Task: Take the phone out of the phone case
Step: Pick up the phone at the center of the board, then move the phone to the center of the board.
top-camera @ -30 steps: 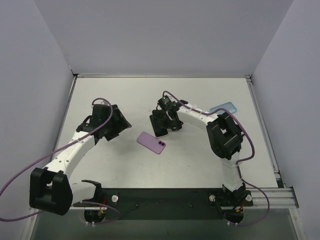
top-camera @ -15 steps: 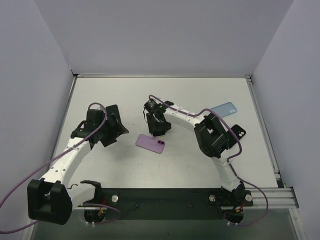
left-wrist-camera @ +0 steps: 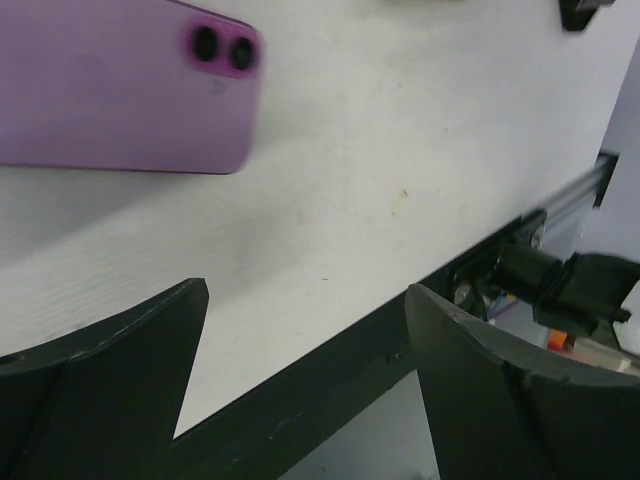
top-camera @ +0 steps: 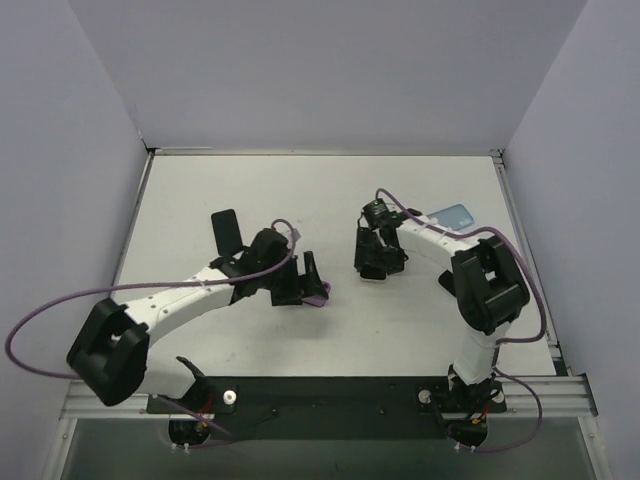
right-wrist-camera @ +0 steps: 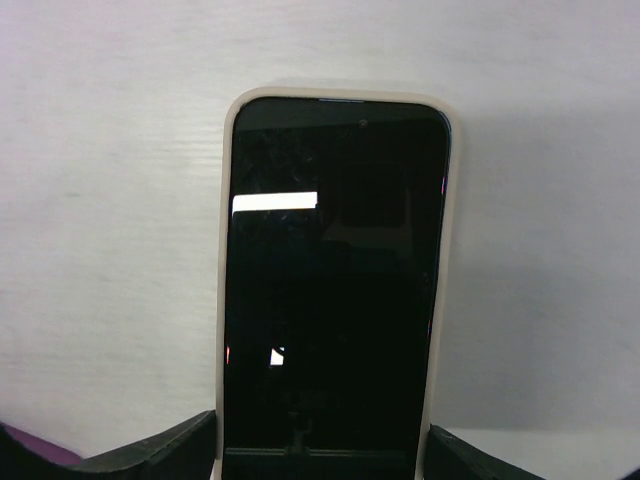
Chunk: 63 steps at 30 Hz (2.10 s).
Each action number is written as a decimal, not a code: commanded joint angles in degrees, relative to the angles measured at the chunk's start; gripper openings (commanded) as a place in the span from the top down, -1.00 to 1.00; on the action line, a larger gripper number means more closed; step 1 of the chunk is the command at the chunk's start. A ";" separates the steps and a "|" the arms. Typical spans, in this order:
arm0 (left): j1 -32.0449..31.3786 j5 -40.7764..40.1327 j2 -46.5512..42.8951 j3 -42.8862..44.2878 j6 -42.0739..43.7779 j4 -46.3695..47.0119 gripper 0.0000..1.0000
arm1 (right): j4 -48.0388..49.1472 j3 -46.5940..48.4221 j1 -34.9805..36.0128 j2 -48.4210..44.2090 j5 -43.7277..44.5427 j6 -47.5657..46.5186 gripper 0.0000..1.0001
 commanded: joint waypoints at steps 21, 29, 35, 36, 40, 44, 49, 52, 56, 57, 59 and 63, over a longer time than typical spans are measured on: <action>-12.20 -13.60 28.26 14.27 -0.40 8.99 -0.80 | 1.03 -21.80 -9.99 -24.53 -3.34 2.17 1.00; -11.50 -24.68 26.86 15.33 -0.84 -5.25 -0.82 | 1.56 -20.92 -9.91 -23.39 -3.86 2.96 1.00; -2.82 -24.52 21.07 9.19 -0.66 -3.43 -0.84 | 1.83 -20.92 -7.98 -24.53 -3.78 2.87 1.00; -1.75 -24.43 20.62 8.82 -0.14 -2.90 -0.84 | 2.09 -21.18 -7.45 -24.79 -3.51 2.79 1.00; 1.77 -24.43 21.66 10.05 1.44 -4.03 -0.84 | 2.00 -21.71 -0.71 -24.88 -2.11 2.61 1.00; 2.83 -23.12 21.67 11.02 2.24 -5.18 -0.84 | 2.61 -23.20 5.55 -26.64 -2.10 3.05 1.00; 3.18 -6.36 14.13 3.68 -2.76 8.64 -0.84 | 7.71 -27.51 6.97 -31.73 -4.39 3.75 1.00; 3.18 3.24 11.65 -4.33 -11.36 24.89 -0.88 | 8.41 -27.60 6.97 -32.61 -4.56 3.58 1.00; 2.48 11.06 13.66 -9.10 -23.56 41.01 -0.95 | 10.43 -27.52 7.23 -33.06 -5.80 3.40 1.00; 2.13 12.21 14.36 -10.07 -25.78 45.05 -0.95 | 10.53 -27.52 7.23 -33.14 -5.71 3.49 1.00; 1.16 14.59 17.35 -11.74 -31.39 55.61 -0.95 | 11.05 -27.34 7.23 -33.23 -6.23 3.58 1.00; 0.20 15.73 22.80 -12.27 -36.69 66.52 -0.95 | 11.32 -26.55 8.02 -33.23 -7.64 2.96 1.00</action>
